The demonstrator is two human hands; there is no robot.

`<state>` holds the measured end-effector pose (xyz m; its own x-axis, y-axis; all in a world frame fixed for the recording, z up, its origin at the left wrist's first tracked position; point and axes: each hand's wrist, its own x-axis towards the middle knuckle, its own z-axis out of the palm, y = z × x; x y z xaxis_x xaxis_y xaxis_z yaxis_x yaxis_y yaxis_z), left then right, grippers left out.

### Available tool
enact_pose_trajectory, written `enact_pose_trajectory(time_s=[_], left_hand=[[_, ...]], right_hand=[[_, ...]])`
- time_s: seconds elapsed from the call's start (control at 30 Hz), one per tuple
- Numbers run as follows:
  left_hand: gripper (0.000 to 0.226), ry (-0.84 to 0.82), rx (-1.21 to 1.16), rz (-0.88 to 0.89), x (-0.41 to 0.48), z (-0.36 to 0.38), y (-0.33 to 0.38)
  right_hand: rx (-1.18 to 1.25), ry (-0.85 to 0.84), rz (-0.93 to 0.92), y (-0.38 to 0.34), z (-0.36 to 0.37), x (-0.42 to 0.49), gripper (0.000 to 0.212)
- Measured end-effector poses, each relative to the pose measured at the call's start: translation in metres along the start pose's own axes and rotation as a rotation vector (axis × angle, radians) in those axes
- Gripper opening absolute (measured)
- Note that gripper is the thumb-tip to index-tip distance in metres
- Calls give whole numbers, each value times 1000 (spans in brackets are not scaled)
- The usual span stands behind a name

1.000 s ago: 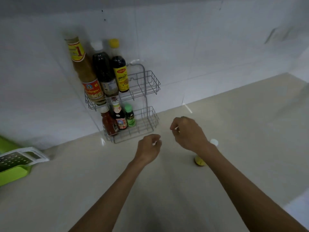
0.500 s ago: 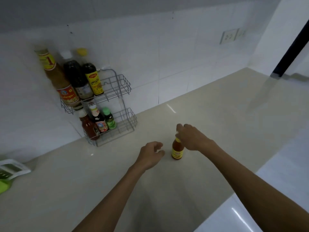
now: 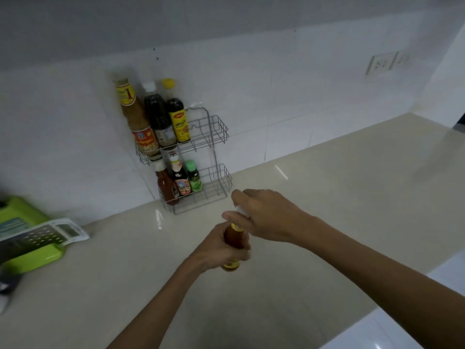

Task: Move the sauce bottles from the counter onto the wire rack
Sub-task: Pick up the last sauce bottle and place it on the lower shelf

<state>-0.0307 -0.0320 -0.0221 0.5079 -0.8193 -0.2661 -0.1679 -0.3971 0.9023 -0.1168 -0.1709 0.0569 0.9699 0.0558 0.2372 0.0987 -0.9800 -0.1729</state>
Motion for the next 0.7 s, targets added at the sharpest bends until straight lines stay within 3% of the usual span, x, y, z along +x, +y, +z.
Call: enact_pose_trajectory(time_s=[0.13,0.2,0.27,0.4,0.47,0.6,0.7], left_hand=[[29,-274,59,-5,-26,-23,15],[28,-303,29,-6,-36,-30,15],[24,-171,14,14,-43,-29,19],[35,414,52,-24,-44,-15,27],[34,465,59,-28,-45,-17,28],[25,-39,-17,-18,-55,-48,39],[26,-329,-53,30,-65,-66,50]], right_hand=[[-152,113,-215,-8,-6,14,58],[-207,151,-281,-17,-11,21,58],[-272,195,-263,-26,-15,29,56],[-358,231,-38,-37,-16,45,59],[-333,165,13,-34,-14,50,65],[-161,89,-220,-32,-32,47,64],[-233,145,-348,-34,-47,43,55]])
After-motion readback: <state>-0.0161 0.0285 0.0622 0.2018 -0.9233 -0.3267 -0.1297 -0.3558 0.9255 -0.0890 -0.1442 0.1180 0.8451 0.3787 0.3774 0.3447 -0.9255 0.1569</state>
